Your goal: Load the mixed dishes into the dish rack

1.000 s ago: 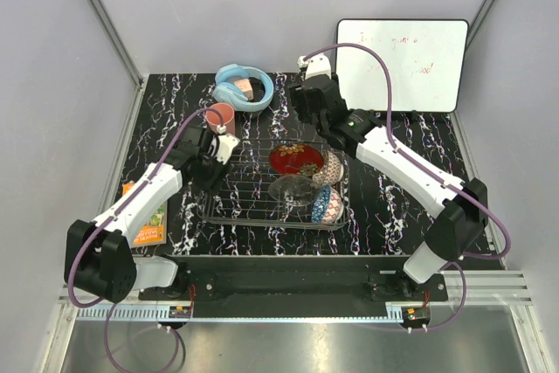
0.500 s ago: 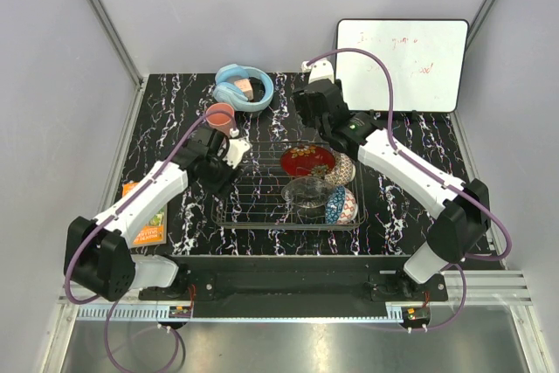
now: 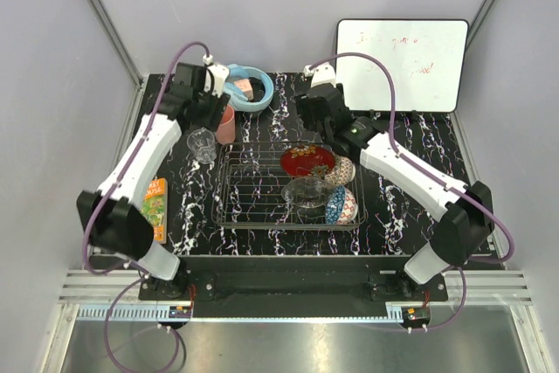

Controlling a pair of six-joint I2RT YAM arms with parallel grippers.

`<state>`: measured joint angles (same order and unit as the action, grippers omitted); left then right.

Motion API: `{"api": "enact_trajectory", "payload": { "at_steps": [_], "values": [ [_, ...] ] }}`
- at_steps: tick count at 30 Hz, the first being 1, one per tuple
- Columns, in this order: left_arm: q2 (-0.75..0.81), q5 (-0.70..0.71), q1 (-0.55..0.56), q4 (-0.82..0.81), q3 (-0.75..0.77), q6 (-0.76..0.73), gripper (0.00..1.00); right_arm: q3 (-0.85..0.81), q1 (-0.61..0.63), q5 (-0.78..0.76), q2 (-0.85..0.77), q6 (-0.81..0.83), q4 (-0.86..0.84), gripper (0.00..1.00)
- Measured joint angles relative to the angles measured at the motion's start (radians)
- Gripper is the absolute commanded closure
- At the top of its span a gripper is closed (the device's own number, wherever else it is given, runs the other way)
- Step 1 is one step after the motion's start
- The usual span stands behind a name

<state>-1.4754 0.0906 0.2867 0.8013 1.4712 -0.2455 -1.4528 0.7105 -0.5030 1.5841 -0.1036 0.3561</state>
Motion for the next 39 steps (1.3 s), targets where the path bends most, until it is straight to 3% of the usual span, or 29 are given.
{"api": "enact_trajectory", "payload": {
  "at_steps": [6, 11, 23, 27, 30, 31, 39],
  "values": [
    [-0.284, 0.063, -0.068, -0.067, 0.229, 0.047, 0.43, 0.058, 0.0, 0.001, -0.037, -0.003, -0.023, 0.28],
    [-0.431, 0.074, -0.082, -0.085, 0.339, 0.064, 0.47, 0.1, 0.0, 0.001, -0.063, -0.006, -0.037, 0.28],
    [-0.518, 0.073, -0.105, -0.155, 0.306, 0.075, 0.55, 0.138, 0.0, 0.001, -0.11, -0.008, -0.046, 0.28],
    [-0.555, 0.071, -0.115, -0.184, 0.28, 0.082, 0.63, 0.153, 0.0, 0.001, -0.116, -0.014, -0.053, 0.28],
    [-0.586, 0.066, -0.121, -0.195, 0.257, 0.084, 0.82, 0.164, 0.0, 0.001, -0.118, -0.02, -0.053, 0.29],
    [-0.593, 0.063, -0.122, -0.196, 0.248, 0.084, 1.0, 0.168, 0.0, 0.001, -0.119, -0.022, -0.053, 0.29],
    [-0.548, 0.019, -0.122, -0.234, 0.219, 0.09, 1.0, 0.191, 0.0, 0.001, -0.146, -0.033, -0.053, 0.28]
  ]
}}
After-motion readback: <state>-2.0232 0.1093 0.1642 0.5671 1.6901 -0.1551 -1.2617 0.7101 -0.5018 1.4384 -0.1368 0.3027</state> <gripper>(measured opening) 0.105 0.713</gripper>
